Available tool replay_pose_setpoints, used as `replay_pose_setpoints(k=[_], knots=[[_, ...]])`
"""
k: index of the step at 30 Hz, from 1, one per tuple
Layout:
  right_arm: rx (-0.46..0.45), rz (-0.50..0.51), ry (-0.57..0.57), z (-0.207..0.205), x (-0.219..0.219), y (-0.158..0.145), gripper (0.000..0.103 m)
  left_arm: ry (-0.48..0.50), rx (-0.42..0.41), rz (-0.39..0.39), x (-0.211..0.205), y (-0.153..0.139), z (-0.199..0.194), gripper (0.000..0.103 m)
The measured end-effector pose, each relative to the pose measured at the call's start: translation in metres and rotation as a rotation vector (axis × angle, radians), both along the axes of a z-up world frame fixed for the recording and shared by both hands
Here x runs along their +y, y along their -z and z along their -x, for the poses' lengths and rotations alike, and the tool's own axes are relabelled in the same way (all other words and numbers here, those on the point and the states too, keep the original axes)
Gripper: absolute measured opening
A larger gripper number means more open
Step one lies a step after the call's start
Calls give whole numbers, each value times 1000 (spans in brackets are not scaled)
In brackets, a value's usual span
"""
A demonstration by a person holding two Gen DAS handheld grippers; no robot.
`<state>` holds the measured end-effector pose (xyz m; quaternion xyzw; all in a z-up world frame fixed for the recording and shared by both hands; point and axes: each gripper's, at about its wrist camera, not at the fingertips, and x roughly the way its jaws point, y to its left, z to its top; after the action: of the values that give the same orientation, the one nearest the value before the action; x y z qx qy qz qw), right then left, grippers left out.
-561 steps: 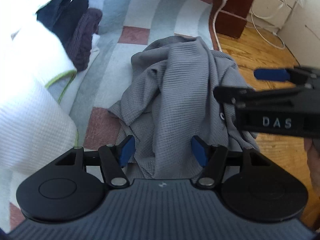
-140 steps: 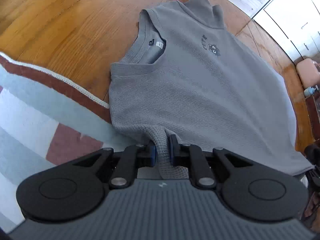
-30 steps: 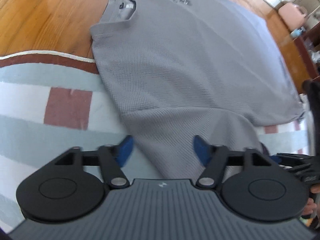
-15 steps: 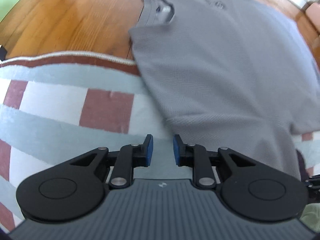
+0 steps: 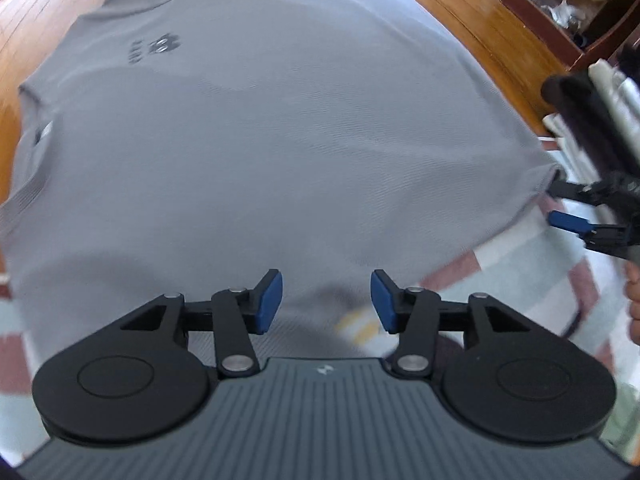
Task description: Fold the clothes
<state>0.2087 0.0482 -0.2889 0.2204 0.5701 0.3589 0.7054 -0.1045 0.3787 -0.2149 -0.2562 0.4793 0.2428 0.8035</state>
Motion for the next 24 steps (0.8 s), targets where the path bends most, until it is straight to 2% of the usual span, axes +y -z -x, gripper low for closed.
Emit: replay_pose_setpoints(k=[2,4,6,9,11,12,13,14,15,17,20,22,24], knots=[[49,-39,66,4,-5,8,63,9,14,-29,-6,12,-10,48],[82,-71,102,8,-10,15,64,14,38,-5,-6,24,-7,48],[83,-82,128,6,-10,17,66,-2,24,13,0,28,-2,48],[44,-52,163,-5,1,14,77,-65,19,53,7,28,10,48],[13,-9,187,-7,18,13,77,-117,20,82,10,26,20,48],[-46,-7,198,-5,23,7,76,-143,21,97,12,25,24,49],[-111,0,205,-3,28,1,70,-168,20,112,14,24,29,50],[-261,79,163,8,36,-12,41,-184,14,127,16,24,36,50],[-412,158,120,19,44,-26,5,-201,8,141,18,24,43,51],[-704,315,33,41,59,-52,4,-236,-3,168,22,24,56,51],[-770,495,26,49,53,-40,3,-304,1,151,32,17,70,52],[-752,601,8,49,52,-19,3,-341,-2,118,38,11,79,54],[-761,638,-10,59,51,-14,5,-377,-15,104,47,5,93,57]])
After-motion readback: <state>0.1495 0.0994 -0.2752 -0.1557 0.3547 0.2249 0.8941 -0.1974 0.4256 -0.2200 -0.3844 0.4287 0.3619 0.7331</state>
